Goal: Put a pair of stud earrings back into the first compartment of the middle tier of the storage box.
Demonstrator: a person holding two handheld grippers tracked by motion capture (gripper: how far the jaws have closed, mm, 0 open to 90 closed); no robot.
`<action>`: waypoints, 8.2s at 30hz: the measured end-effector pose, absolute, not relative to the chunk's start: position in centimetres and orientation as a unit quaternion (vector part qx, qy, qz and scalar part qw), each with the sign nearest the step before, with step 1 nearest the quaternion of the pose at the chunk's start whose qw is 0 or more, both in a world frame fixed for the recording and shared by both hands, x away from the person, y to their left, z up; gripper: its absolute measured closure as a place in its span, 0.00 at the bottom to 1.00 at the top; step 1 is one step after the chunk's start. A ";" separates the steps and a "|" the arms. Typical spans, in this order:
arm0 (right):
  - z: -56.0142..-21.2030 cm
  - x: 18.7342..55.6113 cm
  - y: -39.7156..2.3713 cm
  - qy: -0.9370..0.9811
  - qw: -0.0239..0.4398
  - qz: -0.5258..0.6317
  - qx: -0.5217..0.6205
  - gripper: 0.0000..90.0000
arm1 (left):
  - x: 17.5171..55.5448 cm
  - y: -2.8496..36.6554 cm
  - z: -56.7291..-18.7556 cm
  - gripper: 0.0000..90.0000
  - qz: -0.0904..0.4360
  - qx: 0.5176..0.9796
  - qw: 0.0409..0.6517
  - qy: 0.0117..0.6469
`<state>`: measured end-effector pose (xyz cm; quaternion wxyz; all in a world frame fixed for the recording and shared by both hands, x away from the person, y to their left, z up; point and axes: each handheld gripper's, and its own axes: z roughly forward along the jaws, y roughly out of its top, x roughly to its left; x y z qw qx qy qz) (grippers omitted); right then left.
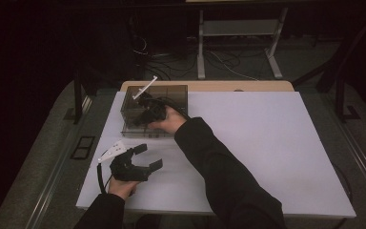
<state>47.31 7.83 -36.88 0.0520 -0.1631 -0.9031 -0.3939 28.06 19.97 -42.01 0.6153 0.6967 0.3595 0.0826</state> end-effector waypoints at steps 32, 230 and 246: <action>-33.9 46.2 4.7 -0.901 0.011 -0.399 -0.168 0.62 | 28.2 19.9 -42.1 0.00 0.081 0.699 0.613 0.359; -37.0 47.2 8.0 -0.901 0.017 -0.393 -0.183 0.88 | 28.4 20.1 -42.2 0.00 0.076 0.696 0.614 0.365; -35.8 46.3 6.6 -0.901 0.017 -0.391 -0.189 0.67 | 28.5 20.2 -42.2 0.00 0.077 0.693 0.615 0.367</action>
